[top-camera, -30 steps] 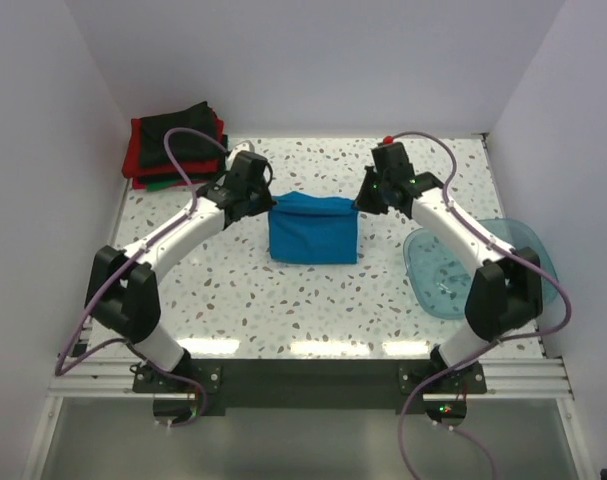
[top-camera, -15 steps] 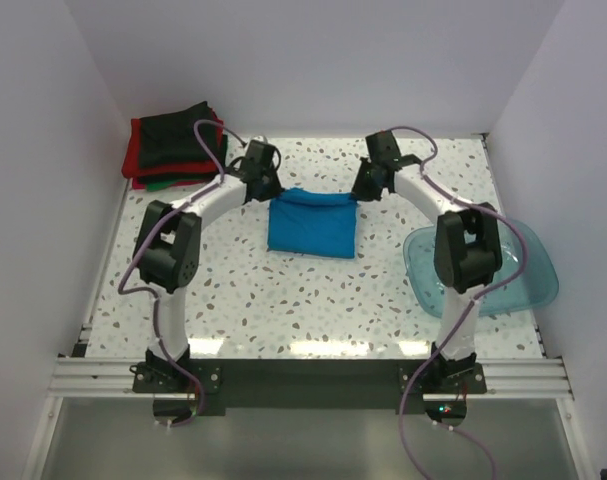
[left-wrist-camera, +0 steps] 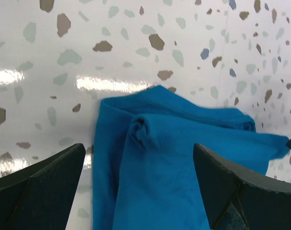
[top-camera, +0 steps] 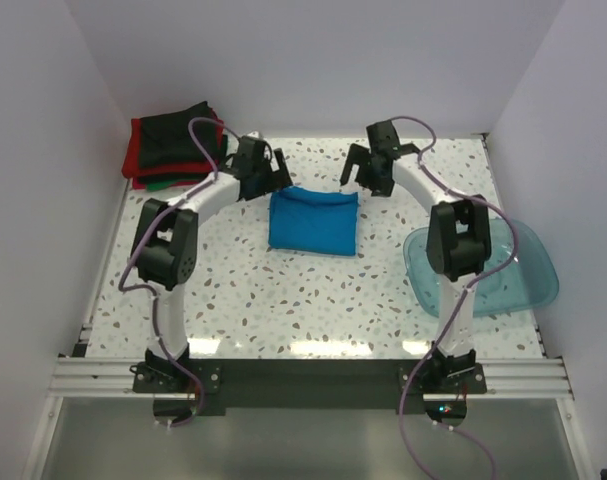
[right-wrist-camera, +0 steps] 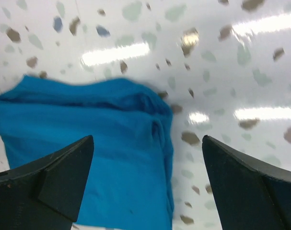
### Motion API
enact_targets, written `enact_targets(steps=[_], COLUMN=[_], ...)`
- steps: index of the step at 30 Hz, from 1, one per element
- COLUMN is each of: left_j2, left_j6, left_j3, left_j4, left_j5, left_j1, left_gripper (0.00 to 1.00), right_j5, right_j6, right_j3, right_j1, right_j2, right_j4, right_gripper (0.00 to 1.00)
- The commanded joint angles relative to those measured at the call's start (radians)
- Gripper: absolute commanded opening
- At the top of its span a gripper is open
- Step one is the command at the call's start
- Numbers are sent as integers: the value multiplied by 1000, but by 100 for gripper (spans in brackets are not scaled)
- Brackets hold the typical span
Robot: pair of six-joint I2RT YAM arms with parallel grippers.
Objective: Fold and stack the t-shirts
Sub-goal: Fold the tshirt, then neatly place the folded tshirt to the corner
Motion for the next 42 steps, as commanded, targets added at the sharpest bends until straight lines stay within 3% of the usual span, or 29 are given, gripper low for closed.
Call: enact_targets(steps=[1,5,6,9,16,21,24,28,31,35,42], left_j2=[-117,-189,-200,-228,-246,-214,-171,-110,-78,-18,74], left_j6=[48,66,69,74,69,80,91,98,112,123,163], left_j3=[-118,-259,-304,-359,-407,-372,-336,-296,-269,-220,-140], left_j4=[69,89,104,121,107,95,78,78,74,52,-31], left_j5=[87,139,144,145,112,109,110,121,133,126,22], left_j1=[-1,-4,-7,-10,-10,-10,-10,-10,-11,-10,-48], left_gripper=[100,100,100,100,100,100,100,98,95,87,69], right_j5=[1,-137,-238,-352,-403,-406,-346,-325,-421,-395,-279], right_j6=[-42,-85,-103,-149,-152,-111,-122,-68,-46,-77,-76], right_j3=[-169,-386,-431,-449,-212,-38,153,232,257,232,-92], right_j1=[0,12,28,63,195,196,184,157,140,138,123], right_j2=[-192,-350,-379,-372,-151,36,145,224,253,218,-97], right_j4=[33,195,217,283,259,241,201,326,366,339,411], right_gripper=[99,99,99,99,99,99,99,99,99,99,99])
